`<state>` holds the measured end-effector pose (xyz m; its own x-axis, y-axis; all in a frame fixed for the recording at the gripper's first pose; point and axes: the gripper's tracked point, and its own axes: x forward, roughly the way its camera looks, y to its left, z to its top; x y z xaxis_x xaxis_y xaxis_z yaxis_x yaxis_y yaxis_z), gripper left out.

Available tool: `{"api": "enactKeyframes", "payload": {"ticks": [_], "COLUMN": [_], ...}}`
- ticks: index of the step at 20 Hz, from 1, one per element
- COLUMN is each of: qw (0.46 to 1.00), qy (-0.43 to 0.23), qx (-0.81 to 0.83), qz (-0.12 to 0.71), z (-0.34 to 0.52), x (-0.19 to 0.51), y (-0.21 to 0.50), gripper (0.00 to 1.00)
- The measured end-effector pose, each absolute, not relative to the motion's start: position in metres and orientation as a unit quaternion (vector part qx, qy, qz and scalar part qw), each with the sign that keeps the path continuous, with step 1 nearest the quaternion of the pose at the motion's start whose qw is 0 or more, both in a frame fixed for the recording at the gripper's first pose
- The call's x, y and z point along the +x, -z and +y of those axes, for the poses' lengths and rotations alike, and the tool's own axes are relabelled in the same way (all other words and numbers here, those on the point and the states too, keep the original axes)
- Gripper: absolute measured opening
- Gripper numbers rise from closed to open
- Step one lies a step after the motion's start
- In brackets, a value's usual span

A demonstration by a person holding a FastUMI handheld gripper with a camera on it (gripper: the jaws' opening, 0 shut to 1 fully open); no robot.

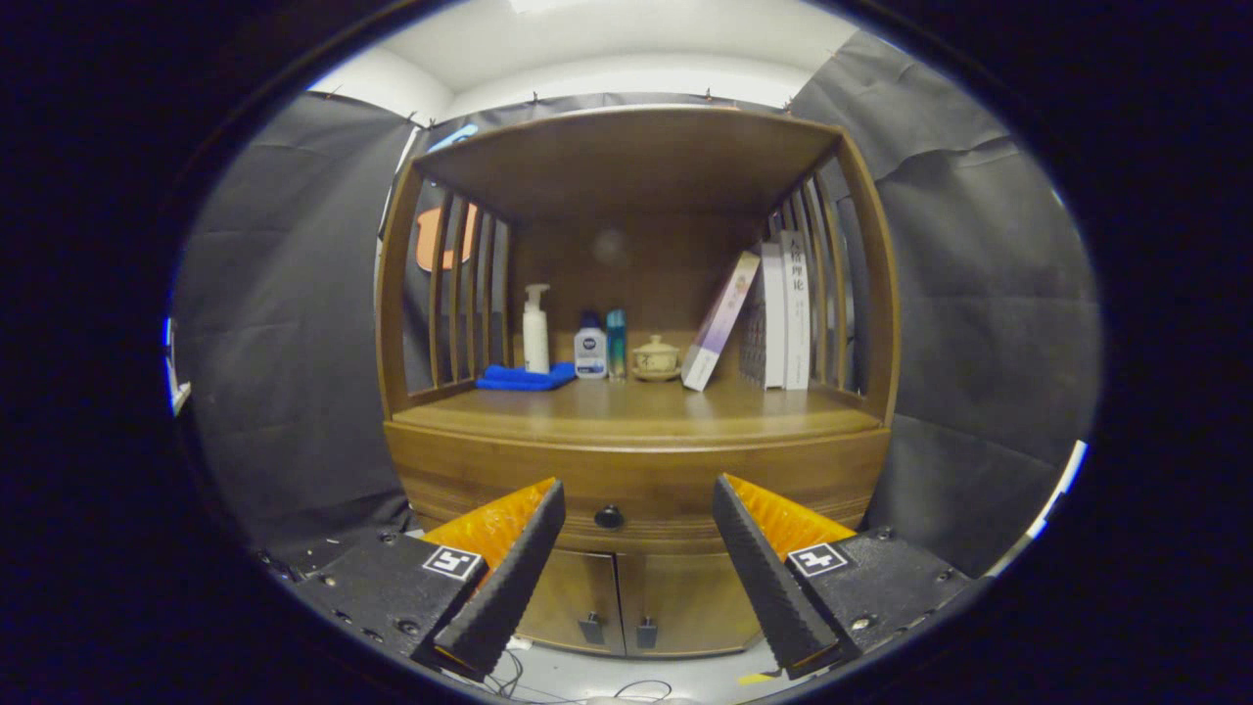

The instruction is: Pull open the drawer, take out the items inside it, and place them on the countertop above the cabinet.

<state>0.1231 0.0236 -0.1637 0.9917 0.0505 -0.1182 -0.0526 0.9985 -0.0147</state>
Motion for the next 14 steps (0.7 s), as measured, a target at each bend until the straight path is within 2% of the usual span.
{"api": "enactKeyframes", "payload": {"ticks": [8,10,14], "qw": [0.993,0.993,0.993], "qy": [-0.013,-0.012,-0.007], "qx": [0.011,-0.003,-0.012], "qz": [0.114,0.117,0.12], "z": [0.034,0.04,0.048], "x": [0.173,0.187,0.21], "y": [0.237,0.244,0.252], "gripper": [0.99,0.95,0.82]}}
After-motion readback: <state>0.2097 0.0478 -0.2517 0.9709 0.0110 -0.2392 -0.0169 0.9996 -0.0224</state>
